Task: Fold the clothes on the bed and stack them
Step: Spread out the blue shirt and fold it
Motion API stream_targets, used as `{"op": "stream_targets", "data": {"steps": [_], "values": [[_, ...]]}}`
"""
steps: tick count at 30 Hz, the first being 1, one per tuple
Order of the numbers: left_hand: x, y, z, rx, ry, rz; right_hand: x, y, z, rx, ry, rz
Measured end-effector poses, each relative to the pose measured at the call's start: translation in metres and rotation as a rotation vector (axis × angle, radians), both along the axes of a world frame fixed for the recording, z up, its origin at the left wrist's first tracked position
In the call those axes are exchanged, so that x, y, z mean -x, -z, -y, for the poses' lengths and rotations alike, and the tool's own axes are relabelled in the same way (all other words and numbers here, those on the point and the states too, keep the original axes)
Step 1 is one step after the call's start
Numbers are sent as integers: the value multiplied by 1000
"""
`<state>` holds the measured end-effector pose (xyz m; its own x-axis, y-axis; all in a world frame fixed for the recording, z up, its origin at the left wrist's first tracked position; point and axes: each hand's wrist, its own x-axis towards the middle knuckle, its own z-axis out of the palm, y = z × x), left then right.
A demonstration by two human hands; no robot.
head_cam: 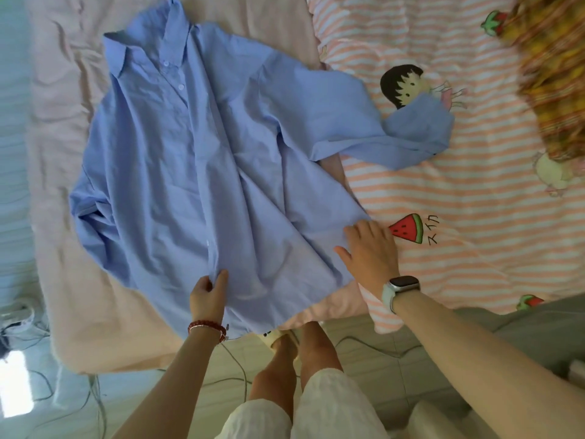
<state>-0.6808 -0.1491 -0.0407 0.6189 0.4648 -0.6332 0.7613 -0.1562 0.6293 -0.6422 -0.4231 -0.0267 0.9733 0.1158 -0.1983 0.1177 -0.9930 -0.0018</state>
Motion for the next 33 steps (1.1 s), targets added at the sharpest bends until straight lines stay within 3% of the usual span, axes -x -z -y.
{"op": "stream_targets", "data": {"steps": [3,6,9,12,17,21,23,27,30,33], "values": [[-3,-1,-3,111,-106,-4,-15,16,-8,78,86,-150],[-5,-4,-1,209,-251,-10,-18,30,-20,134,59,-185],[-7,-3,-3,225,-263,-2,-22,36,-18,118,68,-185],[-6,-1,-5,137,-199,10,-22,28,-14,-104,183,-81],[2,-9,3,-16,-77,107,-18,-12,10,-583,637,219],[3,-11,17,-114,-20,134,-28,-33,39,-794,867,293],[2,-7,23,-186,-32,95,-32,-36,52,-762,834,259],[-1,6,32,-236,-1,-146,-33,-31,77,-405,622,145],[-1,14,37,-113,205,-350,-31,-29,81,-236,614,69],[4,10,39,164,257,-307,-28,-34,71,-158,544,78]]}}
